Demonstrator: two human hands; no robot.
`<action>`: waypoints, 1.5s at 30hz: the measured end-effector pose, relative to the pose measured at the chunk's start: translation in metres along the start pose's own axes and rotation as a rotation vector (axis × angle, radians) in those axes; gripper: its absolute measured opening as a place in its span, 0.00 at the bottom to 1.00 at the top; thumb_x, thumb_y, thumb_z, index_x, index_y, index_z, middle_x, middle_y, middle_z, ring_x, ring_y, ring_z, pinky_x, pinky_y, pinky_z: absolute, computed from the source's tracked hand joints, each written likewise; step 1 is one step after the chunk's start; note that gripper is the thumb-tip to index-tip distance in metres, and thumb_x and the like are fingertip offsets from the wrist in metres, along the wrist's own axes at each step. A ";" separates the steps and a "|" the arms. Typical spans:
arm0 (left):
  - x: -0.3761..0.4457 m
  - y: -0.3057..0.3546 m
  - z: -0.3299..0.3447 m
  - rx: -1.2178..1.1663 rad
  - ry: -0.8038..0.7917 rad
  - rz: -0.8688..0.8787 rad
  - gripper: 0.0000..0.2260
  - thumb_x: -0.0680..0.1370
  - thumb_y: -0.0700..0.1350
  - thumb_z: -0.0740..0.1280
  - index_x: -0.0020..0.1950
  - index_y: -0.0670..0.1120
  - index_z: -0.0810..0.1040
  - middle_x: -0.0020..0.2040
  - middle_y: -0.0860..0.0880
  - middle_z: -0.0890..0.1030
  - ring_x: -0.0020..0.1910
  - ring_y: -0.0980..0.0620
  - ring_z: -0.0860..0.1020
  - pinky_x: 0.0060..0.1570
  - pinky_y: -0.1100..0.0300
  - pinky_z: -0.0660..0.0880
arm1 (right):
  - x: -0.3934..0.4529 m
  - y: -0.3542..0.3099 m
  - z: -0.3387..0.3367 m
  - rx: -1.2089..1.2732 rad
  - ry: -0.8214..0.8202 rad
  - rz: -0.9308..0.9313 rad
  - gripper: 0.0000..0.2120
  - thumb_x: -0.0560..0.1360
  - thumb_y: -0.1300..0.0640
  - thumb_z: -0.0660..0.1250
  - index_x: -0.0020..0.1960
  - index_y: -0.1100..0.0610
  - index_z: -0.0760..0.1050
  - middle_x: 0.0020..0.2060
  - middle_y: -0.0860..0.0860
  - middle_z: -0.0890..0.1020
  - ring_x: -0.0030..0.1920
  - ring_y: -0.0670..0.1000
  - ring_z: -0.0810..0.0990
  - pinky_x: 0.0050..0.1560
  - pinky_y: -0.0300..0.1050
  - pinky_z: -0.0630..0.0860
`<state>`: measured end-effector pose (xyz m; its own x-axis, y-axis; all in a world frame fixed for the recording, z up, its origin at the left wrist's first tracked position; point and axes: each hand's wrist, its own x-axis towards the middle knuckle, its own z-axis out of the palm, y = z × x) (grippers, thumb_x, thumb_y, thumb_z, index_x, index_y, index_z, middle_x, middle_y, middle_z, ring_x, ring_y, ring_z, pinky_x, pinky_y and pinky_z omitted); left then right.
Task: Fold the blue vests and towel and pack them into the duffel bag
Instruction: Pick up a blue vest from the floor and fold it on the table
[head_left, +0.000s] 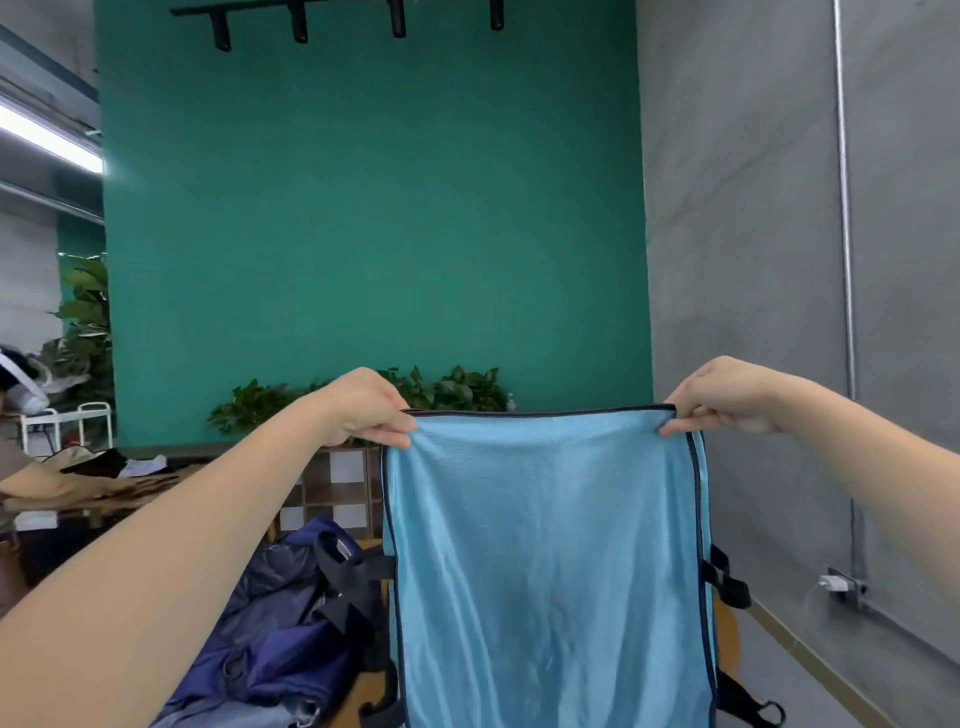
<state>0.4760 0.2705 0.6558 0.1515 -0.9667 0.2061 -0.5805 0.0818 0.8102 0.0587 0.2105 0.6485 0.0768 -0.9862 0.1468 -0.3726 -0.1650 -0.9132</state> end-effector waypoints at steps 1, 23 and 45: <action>0.011 -0.008 0.002 0.060 0.017 0.023 0.08 0.74 0.38 0.76 0.50 0.38 0.82 0.43 0.41 0.84 0.35 0.51 0.85 0.33 0.65 0.79 | 0.009 0.005 0.005 -0.038 0.012 -0.017 0.09 0.73 0.76 0.64 0.53 0.74 0.77 0.64 0.75 0.71 0.48 0.56 0.86 0.43 0.39 0.83; 0.333 -0.120 0.104 0.462 0.190 0.195 0.07 0.81 0.41 0.67 0.45 0.41 0.81 0.41 0.47 0.84 0.40 0.52 0.81 0.48 0.56 0.80 | 0.323 0.102 0.095 -0.190 0.173 0.044 0.07 0.78 0.64 0.71 0.55 0.64 0.80 0.46 0.61 0.85 0.44 0.55 0.86 0.50 0.51 0.83; 0.189 -0.065 0.062 0.331 0.496 0.518 0.03 0.79 0.42 0.71 0.51 0.46 0.82 0.44 0.55 0.81 0.41 0.61 0.77 0.51 0.67 0.73 | 0.190 0.059 0.043 -0.338 0.280 -0.501 0.04 0.75 0.55 0.75 0.49 0.54 0.85 0.43 0.46 0.85 0.45 0.47 0.82 0.53 0.43 0.75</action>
<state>0.4934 0.0671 0.6081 0.0904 -0.5979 0.7965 -0.8710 0.3403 0.3543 0.0914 0.0141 0.6063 0.0902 -0.7485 0.6570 -0.6274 -0.5550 -0.5462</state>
